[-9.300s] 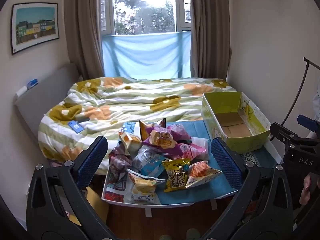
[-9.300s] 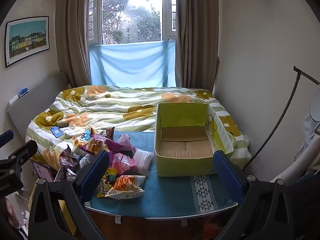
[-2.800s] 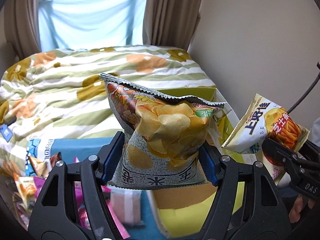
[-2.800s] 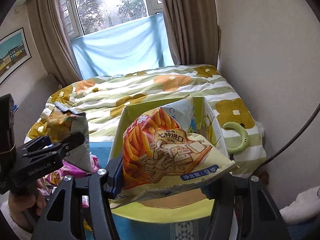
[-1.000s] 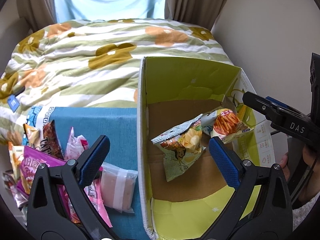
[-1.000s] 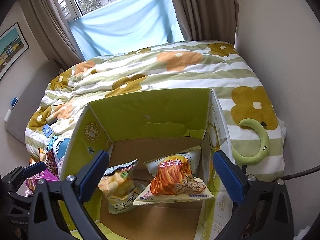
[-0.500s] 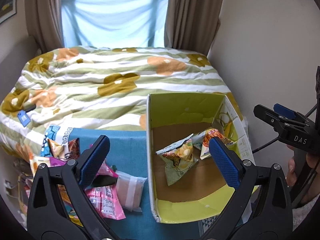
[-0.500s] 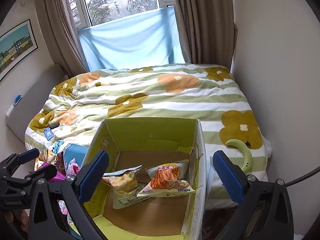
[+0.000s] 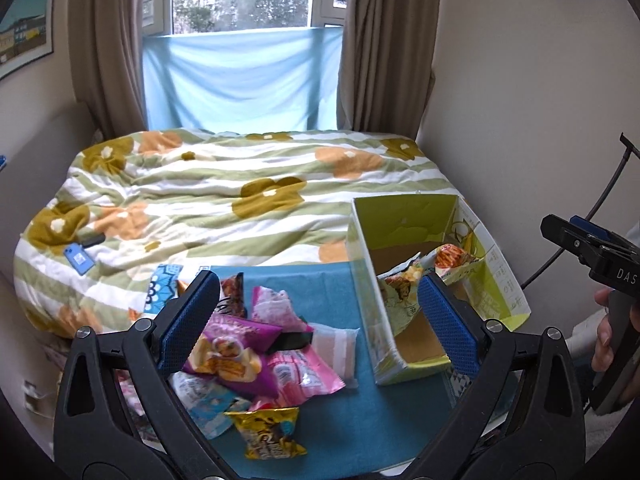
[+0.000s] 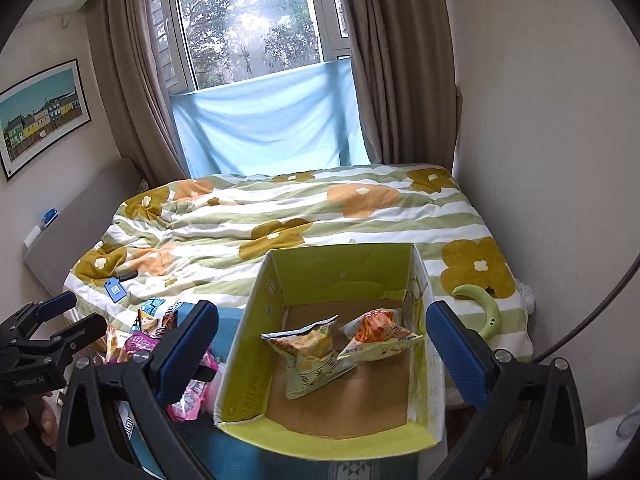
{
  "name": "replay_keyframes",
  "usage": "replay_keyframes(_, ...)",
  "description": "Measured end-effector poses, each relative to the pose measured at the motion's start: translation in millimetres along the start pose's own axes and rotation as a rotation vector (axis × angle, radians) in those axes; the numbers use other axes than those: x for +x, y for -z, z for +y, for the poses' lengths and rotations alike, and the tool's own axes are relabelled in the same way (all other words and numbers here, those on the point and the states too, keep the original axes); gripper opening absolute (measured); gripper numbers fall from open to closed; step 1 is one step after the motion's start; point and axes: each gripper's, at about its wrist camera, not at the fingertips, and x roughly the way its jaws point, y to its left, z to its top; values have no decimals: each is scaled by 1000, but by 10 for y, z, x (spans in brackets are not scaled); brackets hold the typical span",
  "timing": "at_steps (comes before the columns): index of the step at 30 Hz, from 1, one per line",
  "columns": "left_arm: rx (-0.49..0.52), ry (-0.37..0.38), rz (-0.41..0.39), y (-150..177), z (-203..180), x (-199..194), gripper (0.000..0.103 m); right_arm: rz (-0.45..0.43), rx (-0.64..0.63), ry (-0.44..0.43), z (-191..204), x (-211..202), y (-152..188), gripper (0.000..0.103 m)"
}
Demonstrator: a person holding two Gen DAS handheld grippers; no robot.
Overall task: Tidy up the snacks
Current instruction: 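Withdraw both tools from the box back toward the snack pile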
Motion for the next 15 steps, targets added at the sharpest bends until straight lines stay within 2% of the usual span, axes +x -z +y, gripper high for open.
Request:
replay_keyframes(8, -21, 21, 10, 485, 724, -467, 99, -32, 51, 11, 615, -337, 416, 103)
replay_keyframes(15, -2, 45, 35, 856, 1156, -629, 99, -30, 86, -2, 1109, -470, 795, 103)
